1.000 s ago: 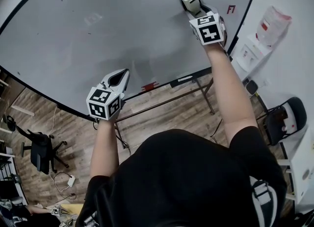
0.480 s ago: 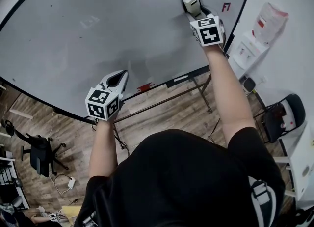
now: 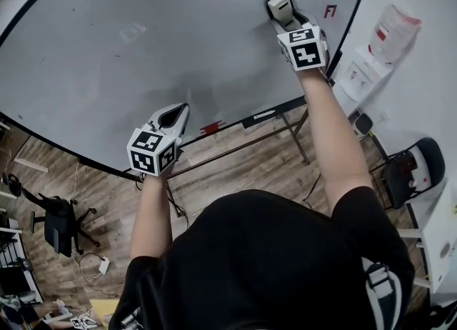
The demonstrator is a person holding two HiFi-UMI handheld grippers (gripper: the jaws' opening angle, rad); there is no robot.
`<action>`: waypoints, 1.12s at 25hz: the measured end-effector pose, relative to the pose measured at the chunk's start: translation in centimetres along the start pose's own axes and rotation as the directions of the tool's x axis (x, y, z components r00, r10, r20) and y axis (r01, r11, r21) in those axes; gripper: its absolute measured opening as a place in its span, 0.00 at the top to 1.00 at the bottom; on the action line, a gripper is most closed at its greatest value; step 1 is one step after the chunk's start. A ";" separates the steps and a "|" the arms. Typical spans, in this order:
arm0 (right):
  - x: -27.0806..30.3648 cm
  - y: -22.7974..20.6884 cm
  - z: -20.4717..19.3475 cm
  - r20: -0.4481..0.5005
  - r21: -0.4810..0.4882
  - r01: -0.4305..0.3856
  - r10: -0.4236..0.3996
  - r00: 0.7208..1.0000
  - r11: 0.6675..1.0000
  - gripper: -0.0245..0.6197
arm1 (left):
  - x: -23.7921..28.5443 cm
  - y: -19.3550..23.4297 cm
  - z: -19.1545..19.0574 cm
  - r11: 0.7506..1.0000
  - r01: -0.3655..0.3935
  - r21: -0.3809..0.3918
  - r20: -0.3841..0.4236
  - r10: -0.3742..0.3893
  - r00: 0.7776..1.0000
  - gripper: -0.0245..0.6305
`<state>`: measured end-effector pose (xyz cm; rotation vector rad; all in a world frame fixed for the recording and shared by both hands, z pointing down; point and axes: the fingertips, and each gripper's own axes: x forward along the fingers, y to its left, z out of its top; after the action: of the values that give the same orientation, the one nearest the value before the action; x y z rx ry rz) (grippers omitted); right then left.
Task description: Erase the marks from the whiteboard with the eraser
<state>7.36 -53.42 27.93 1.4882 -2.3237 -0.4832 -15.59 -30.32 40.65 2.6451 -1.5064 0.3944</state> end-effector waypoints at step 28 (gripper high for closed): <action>-5.9 4.3 -4.9 -0.057 -0.004 -0.049 0.049 0.997 0.999 0.60 | -0.1 0.0 -2.2 0.999 0.039 -0.029 -0.019 -0.039 0.999 0.95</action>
<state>8.43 -46.86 33.61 1.4199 -2.3075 -0.4280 -16.05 -29.86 42.78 2.6364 -1.4417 0.3926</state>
